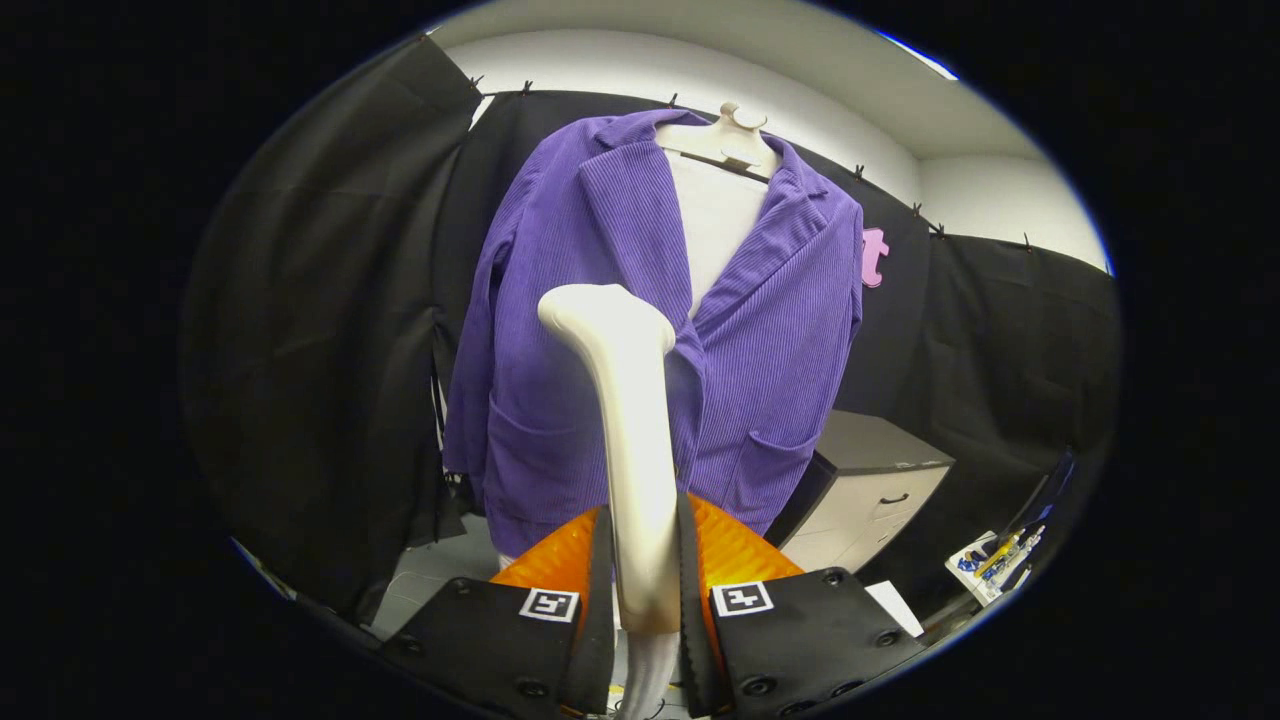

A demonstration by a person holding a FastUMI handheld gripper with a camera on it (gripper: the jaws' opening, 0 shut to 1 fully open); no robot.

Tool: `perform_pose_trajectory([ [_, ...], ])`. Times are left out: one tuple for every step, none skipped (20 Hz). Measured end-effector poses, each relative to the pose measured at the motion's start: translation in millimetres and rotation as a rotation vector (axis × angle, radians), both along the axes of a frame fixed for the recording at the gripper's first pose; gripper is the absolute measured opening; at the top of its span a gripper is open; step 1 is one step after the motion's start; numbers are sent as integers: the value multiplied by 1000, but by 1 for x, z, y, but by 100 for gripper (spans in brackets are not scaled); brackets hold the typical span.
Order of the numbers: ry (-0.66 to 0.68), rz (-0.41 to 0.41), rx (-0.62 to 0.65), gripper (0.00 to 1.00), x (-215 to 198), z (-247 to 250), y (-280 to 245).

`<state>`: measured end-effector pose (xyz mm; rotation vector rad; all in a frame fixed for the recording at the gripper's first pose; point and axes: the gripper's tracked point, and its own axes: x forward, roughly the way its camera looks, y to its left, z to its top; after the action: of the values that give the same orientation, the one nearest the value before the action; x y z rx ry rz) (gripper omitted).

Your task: Iron the clothes twice with a garment steamer, once on the left side and once on the right side.

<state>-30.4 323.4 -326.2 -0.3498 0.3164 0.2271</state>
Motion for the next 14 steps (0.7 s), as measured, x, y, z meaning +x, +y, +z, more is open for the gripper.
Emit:
perform_pose_trajectory([
  [14,-1,0,35,-2,-7,-2],
  [34,-5,1,35,-4,-15,-3],
  [55,-11,1,35,-5,-23,-5],
  [67,-17,2,35,-6,-29,-7],
  [78,-21,-5,35,-6,-36,-10],
  [91,-23,-13,35,-8,-43,-12],
  [108,-25,-13,35,-11,-52,-13],
  [123,-27,-11,35,-15,-60,-14],
  [131,-27,-16,35,-14,-68,-15],
  [135,-27,-26,35,-15,-72,-16],
  [139,-27,-32,35,-15,-75,-16],
  [147,-28,-34,35,-16,-80,-16],
  [157,-28,-36,35,-18,-86,-17],
  [167,-29,-39,35,-21,-92,-18],
])
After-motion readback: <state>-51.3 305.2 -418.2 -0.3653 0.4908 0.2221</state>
